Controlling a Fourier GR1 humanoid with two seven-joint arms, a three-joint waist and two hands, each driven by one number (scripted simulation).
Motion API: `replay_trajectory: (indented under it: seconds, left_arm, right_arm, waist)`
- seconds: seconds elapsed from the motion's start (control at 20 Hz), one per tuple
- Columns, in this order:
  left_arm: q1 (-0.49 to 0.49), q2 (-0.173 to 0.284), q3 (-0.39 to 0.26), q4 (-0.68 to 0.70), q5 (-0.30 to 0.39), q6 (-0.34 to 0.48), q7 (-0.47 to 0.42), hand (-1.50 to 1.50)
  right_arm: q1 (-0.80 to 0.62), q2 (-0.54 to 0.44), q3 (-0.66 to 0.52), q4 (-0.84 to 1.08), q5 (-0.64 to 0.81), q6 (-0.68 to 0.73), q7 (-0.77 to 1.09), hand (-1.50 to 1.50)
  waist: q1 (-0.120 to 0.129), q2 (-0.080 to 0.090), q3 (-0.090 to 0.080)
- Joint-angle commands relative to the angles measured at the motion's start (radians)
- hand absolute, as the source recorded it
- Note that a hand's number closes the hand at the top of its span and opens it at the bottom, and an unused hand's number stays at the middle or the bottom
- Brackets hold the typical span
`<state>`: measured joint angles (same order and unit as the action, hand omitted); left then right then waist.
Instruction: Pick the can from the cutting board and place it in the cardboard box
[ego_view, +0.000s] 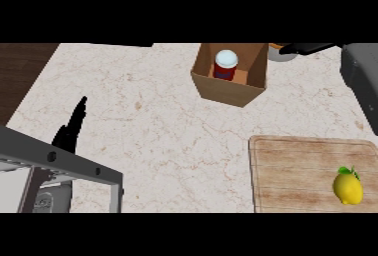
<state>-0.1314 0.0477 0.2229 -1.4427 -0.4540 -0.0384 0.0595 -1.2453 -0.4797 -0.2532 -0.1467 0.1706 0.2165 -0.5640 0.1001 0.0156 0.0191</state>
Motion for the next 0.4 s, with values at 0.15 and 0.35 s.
replay_trajectory:
  seconds: [0.15, 0.35]
  left_arm:
    - [-0.005, 0.097, 0.058, -0.01, 0.001, -0.012, -0.014, 0.0]
    - [-0.05, 0.105, 0.056, -0.015, -0.001, -0.019, 0.013, 0.0]
  right_arm:
    - [0.053, -0.164, 0.006, 0.018, 0.017, 0.136, -0.045, -1.5]
    - [0.098, -0.223, 0.038, 0.013, 0.054, 0.198, -0.109, -1.5]
  waist:
    - [0.002, 0.027, -0.015]
    - [0.01, 0.034, -0.012]
